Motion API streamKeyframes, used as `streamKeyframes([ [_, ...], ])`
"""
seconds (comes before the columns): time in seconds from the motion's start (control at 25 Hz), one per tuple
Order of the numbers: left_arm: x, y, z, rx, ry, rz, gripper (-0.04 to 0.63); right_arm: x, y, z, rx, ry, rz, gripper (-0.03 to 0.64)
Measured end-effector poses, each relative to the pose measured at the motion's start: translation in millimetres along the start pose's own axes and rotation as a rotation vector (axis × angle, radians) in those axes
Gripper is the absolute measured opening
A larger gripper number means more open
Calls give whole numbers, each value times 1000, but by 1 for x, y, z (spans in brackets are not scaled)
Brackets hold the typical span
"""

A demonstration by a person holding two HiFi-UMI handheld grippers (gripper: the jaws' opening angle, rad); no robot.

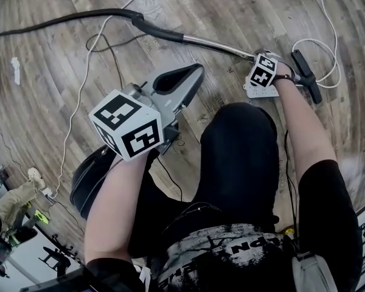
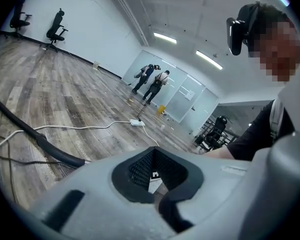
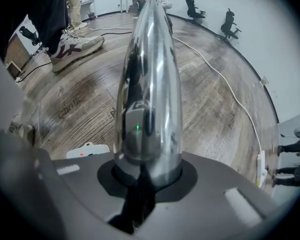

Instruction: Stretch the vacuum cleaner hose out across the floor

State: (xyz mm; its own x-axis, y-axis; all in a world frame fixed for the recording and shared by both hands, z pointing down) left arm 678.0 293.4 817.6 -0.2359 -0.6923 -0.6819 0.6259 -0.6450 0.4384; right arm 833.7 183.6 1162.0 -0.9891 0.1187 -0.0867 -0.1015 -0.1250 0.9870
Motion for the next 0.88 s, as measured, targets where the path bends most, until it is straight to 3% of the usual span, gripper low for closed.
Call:
streamKeyframes([
  [0.32, 2, 6, 2, -13, -7, 10, 0, 2, -1, 3, 94, -8, -8, 78],
  [0.52, 10, 9, -2, -33, -4, -7, 0, 5, -11, 5, 173, -33, -24, 137],
  [0.88, 21, 14, -8, -57, 21, -13, 0, -6, -27, 26, 208, -104, 37, 185],
])
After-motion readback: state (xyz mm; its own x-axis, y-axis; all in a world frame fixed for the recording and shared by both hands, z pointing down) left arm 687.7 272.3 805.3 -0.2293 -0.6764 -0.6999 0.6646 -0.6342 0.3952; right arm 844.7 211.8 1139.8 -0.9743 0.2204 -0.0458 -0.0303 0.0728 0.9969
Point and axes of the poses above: the fingertips, and each gripper's own axes: y forward along the fingers, z to its left, x out of its top, the point moved 2 cm from there along -y, backward along the fingers, and after that the axes turned 4 degrees about z, right-handed, at the moved point
